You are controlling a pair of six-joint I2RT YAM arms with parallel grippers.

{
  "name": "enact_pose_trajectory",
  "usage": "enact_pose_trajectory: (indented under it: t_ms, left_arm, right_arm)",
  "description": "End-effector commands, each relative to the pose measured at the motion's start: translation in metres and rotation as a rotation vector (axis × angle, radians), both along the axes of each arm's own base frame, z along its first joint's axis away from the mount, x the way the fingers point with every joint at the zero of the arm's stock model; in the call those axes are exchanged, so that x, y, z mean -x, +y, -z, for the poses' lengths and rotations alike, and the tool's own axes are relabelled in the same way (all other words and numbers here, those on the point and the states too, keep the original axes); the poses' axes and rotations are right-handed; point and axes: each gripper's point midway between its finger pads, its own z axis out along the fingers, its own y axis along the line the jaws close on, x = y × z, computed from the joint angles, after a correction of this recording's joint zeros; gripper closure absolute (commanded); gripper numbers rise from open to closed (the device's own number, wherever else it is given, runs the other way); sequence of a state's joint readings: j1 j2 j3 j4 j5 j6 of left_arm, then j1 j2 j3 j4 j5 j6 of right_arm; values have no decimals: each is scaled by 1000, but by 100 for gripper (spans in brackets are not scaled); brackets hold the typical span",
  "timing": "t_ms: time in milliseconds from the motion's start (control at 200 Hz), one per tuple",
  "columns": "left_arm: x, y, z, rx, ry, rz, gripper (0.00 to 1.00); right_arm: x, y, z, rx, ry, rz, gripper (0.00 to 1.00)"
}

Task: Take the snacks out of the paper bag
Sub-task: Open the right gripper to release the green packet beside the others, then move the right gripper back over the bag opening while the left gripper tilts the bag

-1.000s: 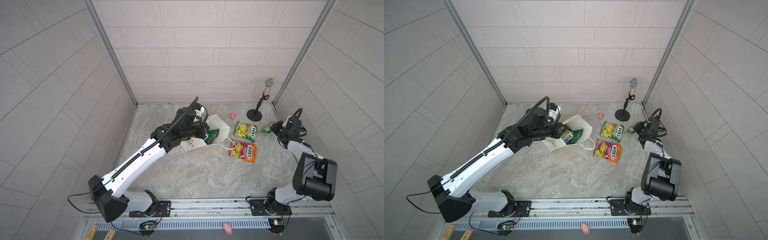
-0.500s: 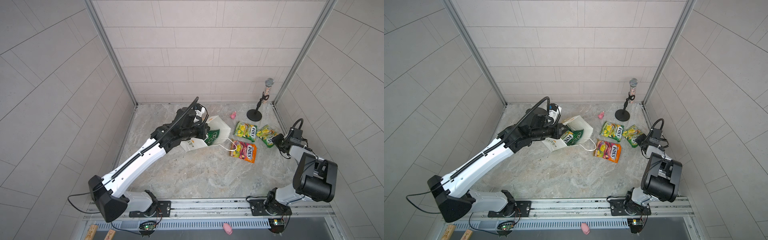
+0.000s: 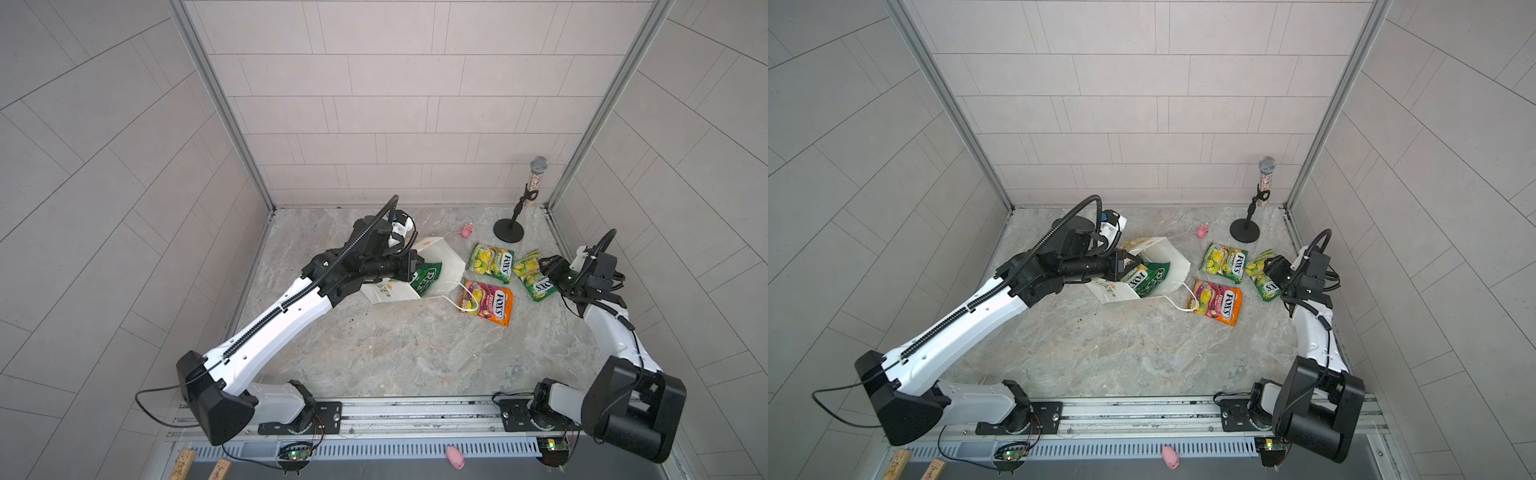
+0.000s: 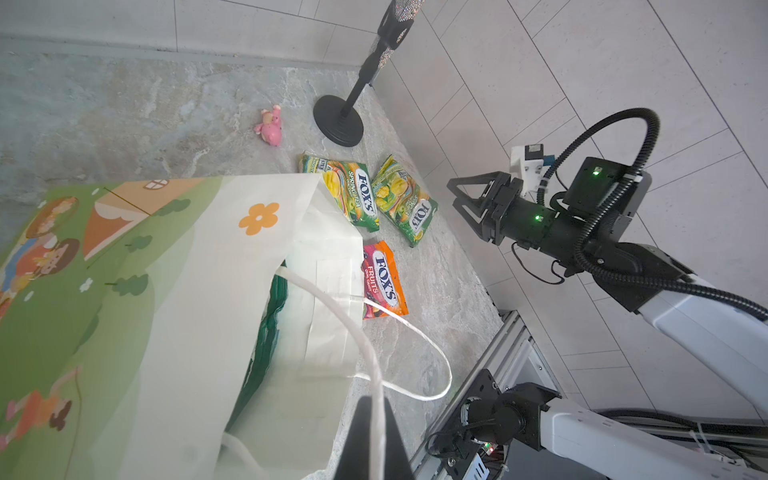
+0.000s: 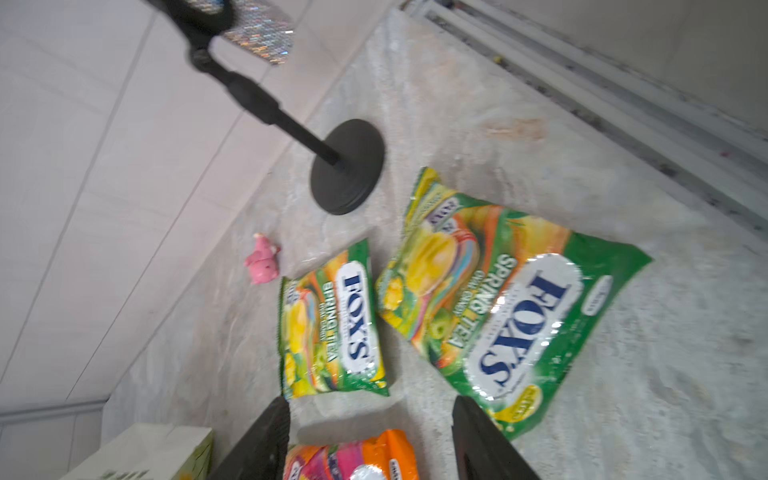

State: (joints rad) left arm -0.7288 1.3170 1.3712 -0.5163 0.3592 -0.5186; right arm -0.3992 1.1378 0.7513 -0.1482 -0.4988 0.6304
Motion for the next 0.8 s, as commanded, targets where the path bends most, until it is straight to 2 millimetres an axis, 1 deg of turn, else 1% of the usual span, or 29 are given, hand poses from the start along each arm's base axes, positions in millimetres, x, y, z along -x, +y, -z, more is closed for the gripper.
enact_pose_trajectory:
  t_ms: [0,100,190,250,315,365,415,425,435,570,715,795]
  left_arm:
    - [11,-5,-8,50,5,21,100]
    - [16,-11,-10,67,8,28,100]
    - [21,-19,-11,77,5,37,100]
    - [24,-26,-10,77,4,40,100]
    - [25,-33,-6,78,8,38,100]
    - [25,-36,-3,77,13,28,100]
    - [26,-39,0,68,7,24,100]
    - [25,-40,0,66,6,22,100]
    - [25,-40,1,64,5,20,100]
    - [23,-43,6,50,0,5,100]
    - [27,-46,14,40,21,21,100]
    - [28,-46,17,36,27,26,100]
  right_arm:
    - [9,49,-27,-44,-64,-164,37]
    - [19,94,-52,-69,-147,-307,38]
    - [34,135,-66,-96,-198,-433,39]
    - [45,158,-70,-117,-222,-502,39]
    - [54,180,-71,-143,-253,-556,39]
    - [60,193,-70,-155,-264,-585,40]
    - [65,206,-74,-156,-281,-621,41]
    - [67,208,-65,-158,-264,-627,41]
    - [69,211,-63,-158,-259,-632,41]
    - [81,234,-45,-131,-236,-685,45]
    - [92,254,-21,-133,-207,-740,54]
    - [99,265,-10,-124,-207,-774,56]
